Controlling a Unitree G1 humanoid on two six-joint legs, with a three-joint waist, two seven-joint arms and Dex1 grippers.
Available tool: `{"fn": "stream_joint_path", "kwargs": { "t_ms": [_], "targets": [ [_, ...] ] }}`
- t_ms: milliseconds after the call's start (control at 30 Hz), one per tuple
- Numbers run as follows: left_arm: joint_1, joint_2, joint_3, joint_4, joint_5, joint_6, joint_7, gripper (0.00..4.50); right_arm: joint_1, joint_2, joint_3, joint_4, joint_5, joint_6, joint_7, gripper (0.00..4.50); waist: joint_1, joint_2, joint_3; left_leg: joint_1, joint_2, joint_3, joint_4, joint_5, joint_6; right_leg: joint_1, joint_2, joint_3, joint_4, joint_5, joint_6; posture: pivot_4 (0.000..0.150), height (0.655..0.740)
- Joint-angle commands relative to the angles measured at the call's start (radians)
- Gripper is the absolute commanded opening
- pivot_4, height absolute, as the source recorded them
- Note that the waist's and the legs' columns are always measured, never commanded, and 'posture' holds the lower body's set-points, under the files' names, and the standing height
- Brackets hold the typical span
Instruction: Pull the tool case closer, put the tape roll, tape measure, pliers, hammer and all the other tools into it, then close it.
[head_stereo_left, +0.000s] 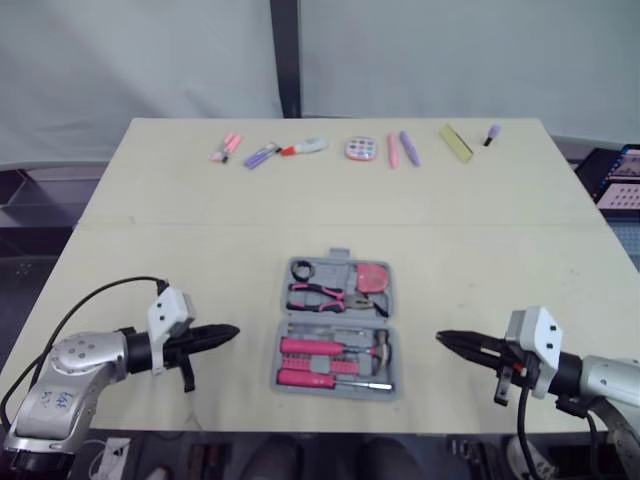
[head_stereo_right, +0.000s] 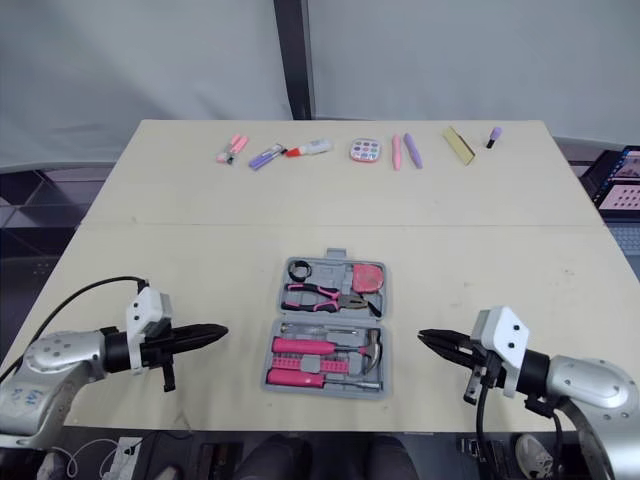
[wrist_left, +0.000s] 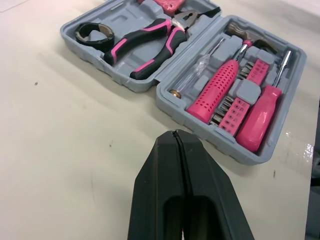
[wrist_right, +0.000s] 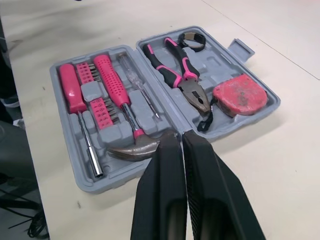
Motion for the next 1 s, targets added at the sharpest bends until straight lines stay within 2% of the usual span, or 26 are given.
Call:
{"fn": "stream_joint_path", "kwargs": {
  "t_ms": [33, 133, 300, 567, 767, 1000],
  "targets": [
    [-0.02, -0.013, -0.014, 0.017, 0.021, -0.01, 0.023, 0.0, -0.018, 0.003, 0.021, 0.003, -0.025, -0.002, -0.029, 0.02, 0.0, 0.0, 0.0, 0.0, 0.0, 0.0, 0.0, 0.0, 0.0, 0.0, 0.0, 0.0, 0.0, 0.0, 0.0, 0.15, 0.74],
    [-0.09, -0.043, -0.076, 0.091, 0.053, 0.0, 0.034, 0.0, -0.053, -0.002, 0.077, 0.031, -0.085, 0.018, -0.061, 0.02, 0.001, 0.0, 0.0, 0.0, 0.0, 0.0, 0.001, 0.0, 0.0, 0.0, 0.0, 0.0, 0.001, 0.0, 0.0, 0.15, 0.74],
    [-0.239, -0.097, -0.217, 0.254, 0.181, -0.057, 0.045, 0.0, -0.156, -0.012, 0.184, 0.104, -0.163, 0.157, -0.132, 0.02, -0.002, 0.0, 0.0, 0.0, -0.001, 0.001, 0.001, 0.0, 0.0, -0.001, 0.001, 0.0, 0.004, 0.0, 0.0, 0.15, 0.74],
    [-0.39, -0.16, -0.322, 0.429, 0.274, -0.109, 0.036, 0.0, -0.339, 0.017, 0.346, 0.197, -0.235, 0.282, -0.156, 0.02, -0.018, -0.001, 0.001, 0.0, 0.0, 0.0, 0.001, 0.0, 0.0, -0.003, 0.001, -0.001, 0.008, 0.0, 0.0, 0.15, 0.74],
    [-0.413, -0.176, -0.362, 0.457, 0.312, -0.126, 0.016, 0.0, -0.46, 0.095, 0.436, 0.307, -0.299, 0.262, -0.185, 0.02, -0.025, -0.001, 0.001, 0.0, 0.0, 0.0, 0.002, 0.0, 0.0, -0.003, 0.001, -0.002, 0.009, 0.0, 0.0, 0.15, 0.74],
    [-0.42, -0.188, -0.382, 0.48, 0.342, -0.146, 0.016, 0.0, -0.517, 0.137, 0.475, 0.375, -0.33, 0.252, -0.184, 0.02, -0.023, -0.001, 0.001, 0.0, -0.002, -0.002, 0.003, 0.0, 0.0, -0.005, 0.0, -0.002, 0.01, 0.0, 0.0, 0.15, 0.74]
  ]
}}
